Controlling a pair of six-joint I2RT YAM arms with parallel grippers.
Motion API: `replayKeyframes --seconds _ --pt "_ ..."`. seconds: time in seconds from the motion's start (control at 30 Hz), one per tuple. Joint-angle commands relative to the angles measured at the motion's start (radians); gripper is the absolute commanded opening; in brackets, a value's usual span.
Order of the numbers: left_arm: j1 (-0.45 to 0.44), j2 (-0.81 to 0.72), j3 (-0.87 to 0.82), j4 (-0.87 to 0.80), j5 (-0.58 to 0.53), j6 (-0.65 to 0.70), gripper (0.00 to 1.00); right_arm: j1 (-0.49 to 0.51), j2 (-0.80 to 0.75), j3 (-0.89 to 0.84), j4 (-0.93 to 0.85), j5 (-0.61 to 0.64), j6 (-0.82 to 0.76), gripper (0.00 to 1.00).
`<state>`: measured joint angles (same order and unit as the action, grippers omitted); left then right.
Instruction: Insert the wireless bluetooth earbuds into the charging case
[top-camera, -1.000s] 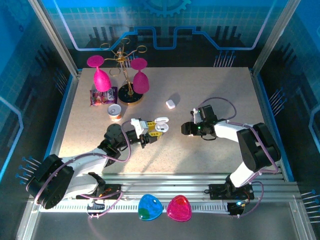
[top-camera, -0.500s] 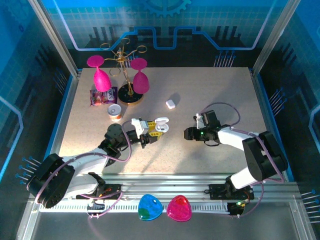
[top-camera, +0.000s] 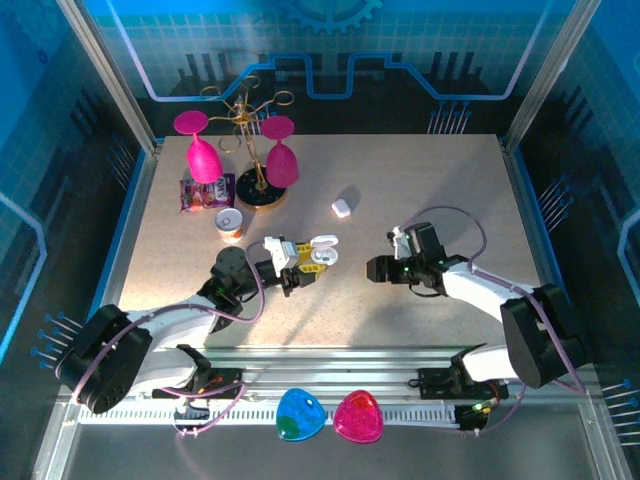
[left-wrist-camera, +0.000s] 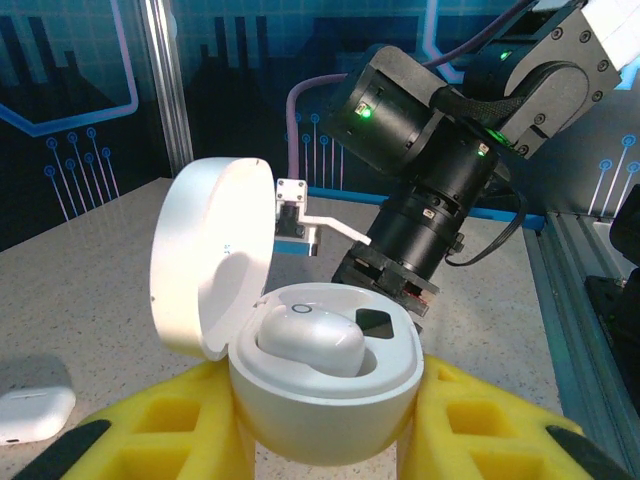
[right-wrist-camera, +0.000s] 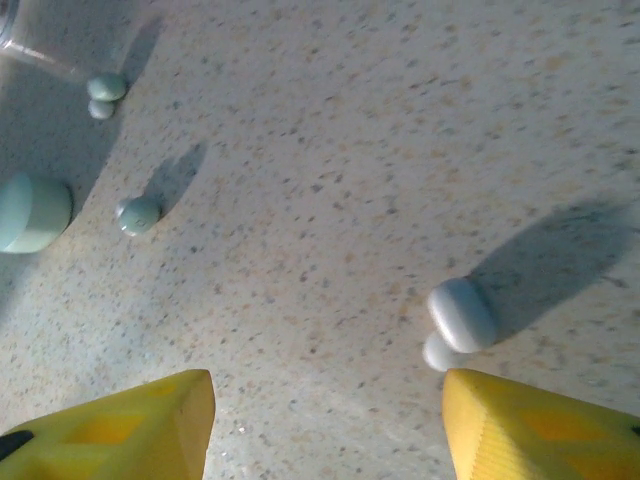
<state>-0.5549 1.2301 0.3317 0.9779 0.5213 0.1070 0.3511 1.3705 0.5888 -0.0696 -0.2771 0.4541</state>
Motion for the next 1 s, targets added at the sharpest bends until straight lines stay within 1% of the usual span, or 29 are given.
replayKeyframes --seconds 0.0,0.13,0.27,0.5,0.6,0.7,0.83,0.97 --pt "-0.005 0.016 0.027 0.064 0.022 -0.005 0.23 -0.054 0.051 0.024 -0.011 -0.011 -0.012 0.62" --pt "-0.004 0.011 0.026 0.071 0.024 -0.016 0.23 -0.084 0.15 0.083 0.001 -0.077 -0.045 0.62" --pt "-0.005 -0.017 0.023 0.027 0.017 0.0 0.24 -0.1 0.213 0.117 0.014 -0.115 -0.078 0.59" --pt "-0.004 -0.029 0.021 0.008 0.012 0.008 0.24 -0.106 0.261 0.118 0.06 -0.163 -0.084 0.54" --pt "-0.005 -0.025 0.026 0.01 0.014 0.008 0.24 -0.104 0.249 0.109 0.067 -0.179 -0.072 0.53" --pt "-0.004 -0.027 0.027 0.007 0.013 0.009 0.24 -0.106 0.185 0.097 0.042 -0.14 -0.065 0.53" --pt "-0.005 -0.02 0.03 0.005 0.014 0.011 0.24 -0.103 0.104 0.115 -0.05 -0.035 -0.081 0.52" --pt "-0.004 0.003 0.038 0.039 0.018 -0.001 0.24 -0.103 0.11 0.142 -0.054 -0.024 -0.09 0.52"
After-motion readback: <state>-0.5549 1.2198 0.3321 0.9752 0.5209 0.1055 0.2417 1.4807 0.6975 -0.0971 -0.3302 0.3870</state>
